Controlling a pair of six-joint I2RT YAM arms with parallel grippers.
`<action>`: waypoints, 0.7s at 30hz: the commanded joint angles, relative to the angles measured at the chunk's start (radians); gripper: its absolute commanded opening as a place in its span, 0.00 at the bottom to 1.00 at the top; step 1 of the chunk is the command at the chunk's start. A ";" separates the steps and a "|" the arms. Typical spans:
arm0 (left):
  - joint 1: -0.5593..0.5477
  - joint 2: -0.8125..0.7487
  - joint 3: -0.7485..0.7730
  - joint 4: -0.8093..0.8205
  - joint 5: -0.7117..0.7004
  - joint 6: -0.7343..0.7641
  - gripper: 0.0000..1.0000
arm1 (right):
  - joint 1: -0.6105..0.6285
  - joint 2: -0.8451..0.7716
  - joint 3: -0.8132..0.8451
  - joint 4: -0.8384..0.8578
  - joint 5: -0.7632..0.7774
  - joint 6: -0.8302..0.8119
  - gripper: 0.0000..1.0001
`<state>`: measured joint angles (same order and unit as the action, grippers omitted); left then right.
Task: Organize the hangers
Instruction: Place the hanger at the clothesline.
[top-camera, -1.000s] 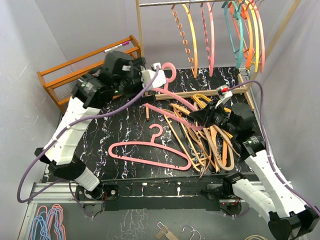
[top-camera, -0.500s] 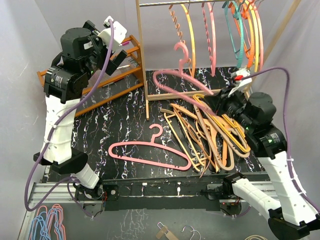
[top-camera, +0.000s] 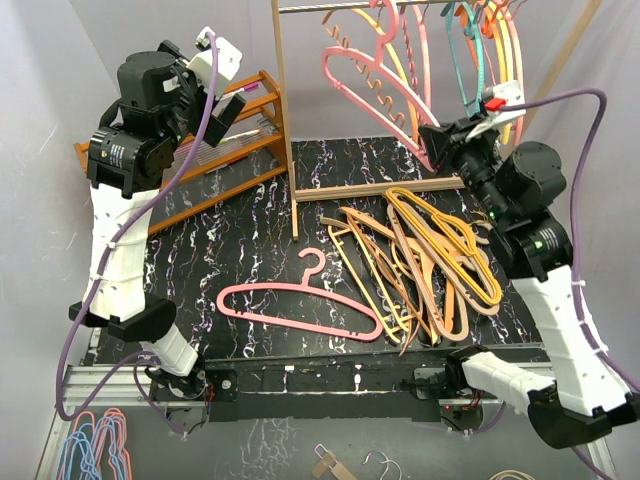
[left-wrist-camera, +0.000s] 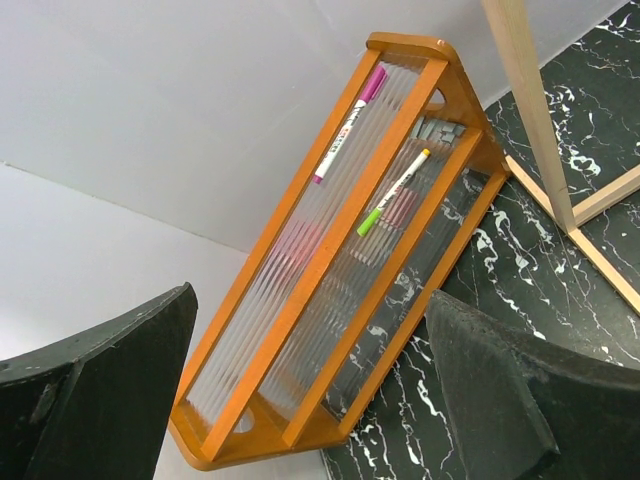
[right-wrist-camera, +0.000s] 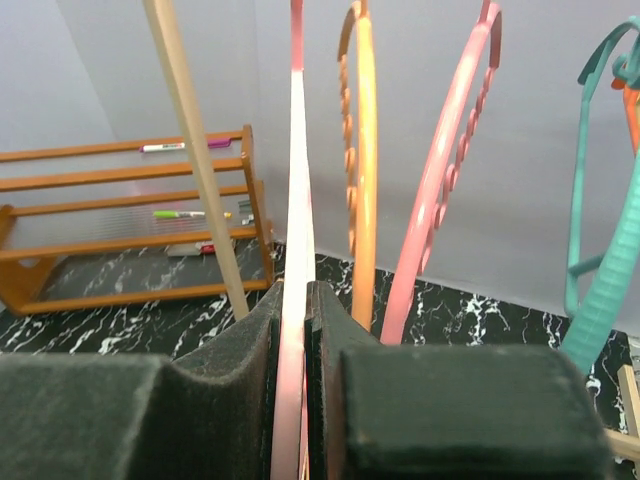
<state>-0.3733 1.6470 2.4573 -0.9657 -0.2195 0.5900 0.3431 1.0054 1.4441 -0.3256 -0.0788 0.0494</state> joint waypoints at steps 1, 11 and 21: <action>0.011 -0.008 0.017 0.004 0.016 -0.019 0.97 | 0.001 0.056 0.091 0.147 0.063 -0.007 0.08; 0.013 -0.009 -0.016 0.001 0.025 -0.007 0.97 | 0.001 0.149 0.151 0.241 0.028 0.023 0.08; 0.014 -0.008 -0.015 -0.008 0.037 -0.002 0.97 | 0.001 0.212 0.159 0.277 -0.001 0.083 0.08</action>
<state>-0.3679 1.6482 2.4401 -0.9730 -0.1905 0.5900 0.3431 1.2026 1.5551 -0.1490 -0.0566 0.0959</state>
